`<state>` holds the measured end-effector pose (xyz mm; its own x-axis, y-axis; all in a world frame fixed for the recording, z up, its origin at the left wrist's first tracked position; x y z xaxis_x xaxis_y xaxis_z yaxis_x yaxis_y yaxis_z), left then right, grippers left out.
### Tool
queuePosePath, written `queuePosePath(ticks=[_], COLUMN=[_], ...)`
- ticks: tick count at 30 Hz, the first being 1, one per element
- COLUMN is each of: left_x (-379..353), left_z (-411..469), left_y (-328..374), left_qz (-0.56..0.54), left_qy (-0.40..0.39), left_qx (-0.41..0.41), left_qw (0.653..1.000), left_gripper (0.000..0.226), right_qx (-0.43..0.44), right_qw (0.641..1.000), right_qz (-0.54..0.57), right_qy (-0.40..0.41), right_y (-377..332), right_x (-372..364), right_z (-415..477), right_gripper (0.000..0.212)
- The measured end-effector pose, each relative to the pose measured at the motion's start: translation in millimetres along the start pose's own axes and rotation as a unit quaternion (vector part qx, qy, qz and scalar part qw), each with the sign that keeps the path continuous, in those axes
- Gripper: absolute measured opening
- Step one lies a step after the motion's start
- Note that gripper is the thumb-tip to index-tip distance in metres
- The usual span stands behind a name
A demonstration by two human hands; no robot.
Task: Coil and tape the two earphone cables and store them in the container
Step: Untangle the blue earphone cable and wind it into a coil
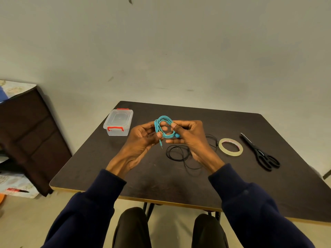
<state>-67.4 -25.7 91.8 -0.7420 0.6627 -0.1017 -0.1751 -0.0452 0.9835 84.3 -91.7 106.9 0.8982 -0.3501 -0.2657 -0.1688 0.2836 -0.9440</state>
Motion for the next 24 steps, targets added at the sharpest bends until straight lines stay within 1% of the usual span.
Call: queuePosePath(ticks=[3,7,11,14,21,24], left_x=[2.9,5.4,8.7,10.7,10.4,9.4], left_z=[1.1,1.7,1.1,0.6,0.4,-0.2], left_y=[-5.1,-6.8,-10.1,-8.6,-8.3,-9.2], left_qz=[0.017,0.064,0.098,0.118,0.122,0.091], left_qy=[0.011,0.041,0.034,0.044,0.083,0.091], left_qx=[0.0,0.022,0.061,0.07,0.103,0.118], left_qw=[1.0,0.997,0.993,0.99,0.984,0.985], left_gripper=[0.041,0.035,0.024,0.021,0.02,0.019], right_qx=[-0.012,-0.018,-0.031,-0.033,-0.024,-0.018], right_qw=[1.0,1.0,0.998,0.998,0.995,0.993], right_qz=[-0.008,-0.024,-0.048,-0.057,-0.098,-0.115], right_qy=[-0.003,-0.005,-0.008,-0.007,-0.008,-0.008], right_y=[-2.5,-1.9,3.1,7.3,14.1,17.3], right_x=[-1.1,-1.9,-1.1,-1.6,-5.3,-6.1], right_z=[-0.2,1.0,2.0,2.1,3.8,4.3], right_gripper=[0.009,0.013,0.018,0.019,0.022,0.021])
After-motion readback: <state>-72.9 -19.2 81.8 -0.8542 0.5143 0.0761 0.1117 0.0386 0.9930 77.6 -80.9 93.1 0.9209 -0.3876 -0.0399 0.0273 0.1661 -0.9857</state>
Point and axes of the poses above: each hand's wrist, its own z-axis towards the middle knuckle, its own x-axis out of the back of the hand, y = z × x, the point moved 5 cm from there along z, towards the middle knuckle, and after that the axes turned 14 degrees about z, right-handed, at the moved point
